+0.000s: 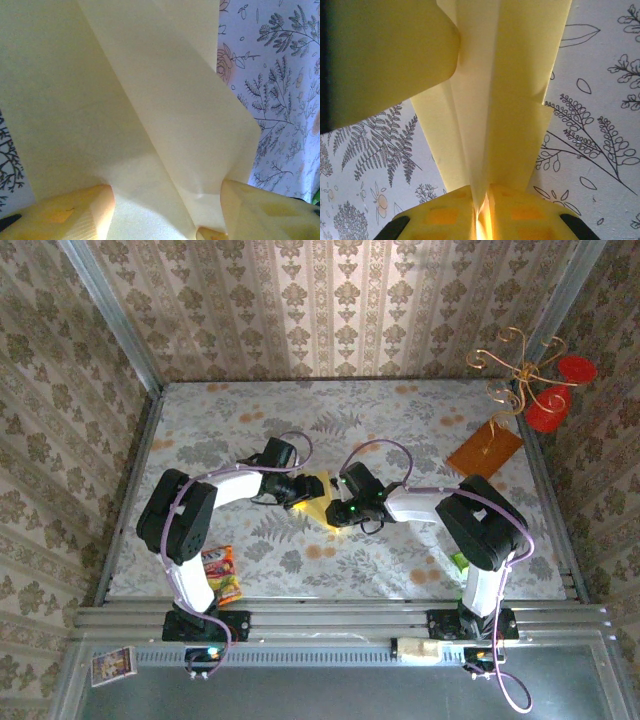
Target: Fold a paper plane with a square sheet of paper (pick it up from the middle)
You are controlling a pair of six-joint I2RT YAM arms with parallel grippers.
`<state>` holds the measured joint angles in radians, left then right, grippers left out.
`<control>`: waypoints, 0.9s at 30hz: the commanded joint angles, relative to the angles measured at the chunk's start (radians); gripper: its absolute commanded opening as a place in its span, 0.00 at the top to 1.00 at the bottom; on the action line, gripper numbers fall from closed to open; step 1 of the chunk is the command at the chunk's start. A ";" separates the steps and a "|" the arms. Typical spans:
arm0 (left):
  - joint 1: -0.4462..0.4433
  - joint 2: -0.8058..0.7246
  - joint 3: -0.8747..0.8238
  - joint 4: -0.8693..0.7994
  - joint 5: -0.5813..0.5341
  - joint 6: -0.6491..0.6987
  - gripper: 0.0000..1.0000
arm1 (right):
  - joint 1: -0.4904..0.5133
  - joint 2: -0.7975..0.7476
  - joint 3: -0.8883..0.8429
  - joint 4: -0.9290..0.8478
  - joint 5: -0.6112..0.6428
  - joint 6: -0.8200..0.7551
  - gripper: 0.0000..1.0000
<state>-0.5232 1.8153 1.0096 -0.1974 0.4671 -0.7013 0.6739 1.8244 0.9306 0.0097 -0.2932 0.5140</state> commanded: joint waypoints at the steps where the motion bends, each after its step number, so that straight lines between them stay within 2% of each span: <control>1: -0.002 0.034 -0.012 -0.103 -0.059 0.026 0.39 | 0.003 0.024 0.011 -0.054 -0.005 0.017 0.85; 6: 0.000 -0.035 -0.012 -0.074 -0.063 0.007 0.38 | 0.007 -0.008 0.029 -0.068 0.019 0.007 0.80; 10: 0.004 -0.043 -0.035 -0.039 -0.066 -0.015 0.41 | 0.030 -0.069 0.060 -0.151 0.092 -0.012 0.65; 16: 0.009 -0.027 -0.063 0.009 -0.041 -0.038 0.41 | 0.093 -0.116 0.095 -0.297 0.280 -0.023 0.50; 19: 0.009 -0.031 -0.066 0.021 -0.035 -0.038 0.40 | 0.129 -0.129 0.099 -0.322 0.363 -0.008 0.49; 27: 0.014 -0.040 -0.070 0.024 -0.033 -0.038 0.42 | 0.179 -0.059 0.155 -0.345 0.492 -0.002 0.58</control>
<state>-0.5156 1.7840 0.9680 -0.1600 0.4480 -0.7326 0.8463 1.7275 1.0359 -0.2890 0.1024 0.5087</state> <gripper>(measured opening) 0.580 0.427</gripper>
